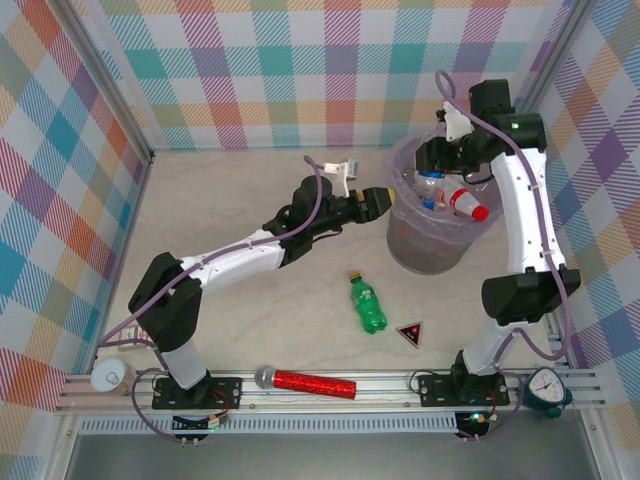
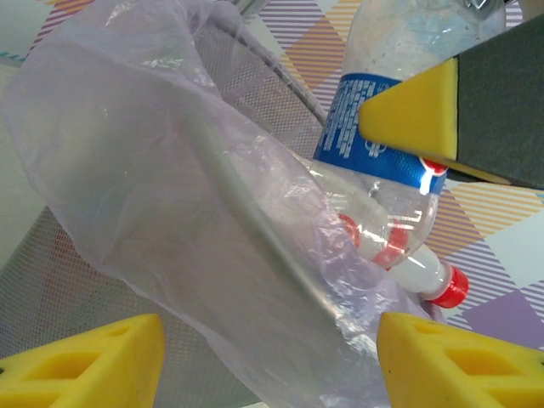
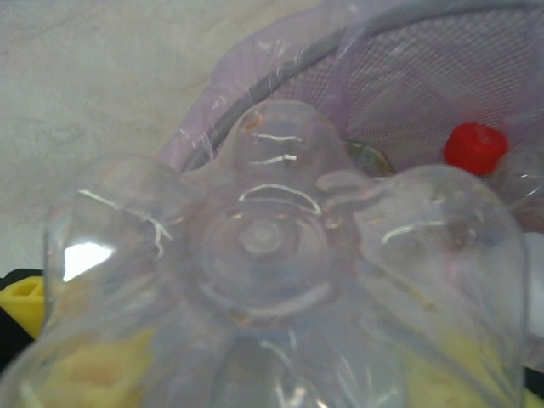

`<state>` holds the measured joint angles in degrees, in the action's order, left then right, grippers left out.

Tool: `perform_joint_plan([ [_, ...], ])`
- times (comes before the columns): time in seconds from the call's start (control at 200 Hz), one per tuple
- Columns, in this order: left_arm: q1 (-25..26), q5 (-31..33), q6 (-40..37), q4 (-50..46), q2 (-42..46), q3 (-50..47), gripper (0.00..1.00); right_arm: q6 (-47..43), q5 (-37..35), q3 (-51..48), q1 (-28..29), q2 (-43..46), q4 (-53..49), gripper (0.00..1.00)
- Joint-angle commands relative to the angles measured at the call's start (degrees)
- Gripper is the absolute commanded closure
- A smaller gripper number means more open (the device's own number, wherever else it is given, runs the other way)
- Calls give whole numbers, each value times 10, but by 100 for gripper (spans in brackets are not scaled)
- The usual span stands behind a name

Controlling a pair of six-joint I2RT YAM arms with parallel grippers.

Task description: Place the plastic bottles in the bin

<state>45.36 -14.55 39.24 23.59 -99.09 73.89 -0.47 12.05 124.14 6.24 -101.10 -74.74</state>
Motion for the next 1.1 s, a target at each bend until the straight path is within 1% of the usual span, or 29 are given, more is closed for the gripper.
perform_joint_plan([
  [0.0,5,-9,2,-3,-11,23,35,-4,9,-17,5,-2,-7,39],
  [0.045,5,-8,-1,-7,-13,26,35,-3,3,-13,5,7,-3,30],
  [0.115,5,-5,-4,-14,-16,31,35,-2,-13,7,4,22,-2,21],
  [0.165,5,-4,-7,-19,-17,33,35,-5,-23,24,4,30,-4,17],
  [0.215,5,-3,-9,-20,-18,35,35,-8,-33,45,1,36,-7,15],
  [0.295,5,-2,-10,-21,-21,37,36,-7,-33,70,-3,40,-7,16],
  [0.4,5,-2,-9,-20,-26,39,37,-2,-15,83,-4,29,-14,25],
  [0.505,5,3,-12,-23,-18,31,37,4,-1,48,-4,30,-8,37],
  [0.57,5,14,-22,-34,-5,24,37,10,10,4,-4,45,11,40],
  [0.645,5,28,-33,-47,12,13,35,17,15,-53,-3,69,41,41],
  [0.705,5,37,-46,-61,28,8,29,21,16,-86,-4,87,64,41],
  [0.825,5,58,-62,-114,59,4,23,31,20,-117,-4,118,107,41],
  [0.91,4,84,-64,-175,92,-8,21,42,15,-134,-5,146,141,41],
  [0.965,6,115,-46,-226,114,-19,20,50,7,-150,-4,164,165,38],
  [1.005,7,136,-18,-261,126,-30,20,57,-1,-167,-5,181,180,36],
  [1.095,12,159,45,-331,142,-55,19,68,-16,-212,-5,219,210,33],
])
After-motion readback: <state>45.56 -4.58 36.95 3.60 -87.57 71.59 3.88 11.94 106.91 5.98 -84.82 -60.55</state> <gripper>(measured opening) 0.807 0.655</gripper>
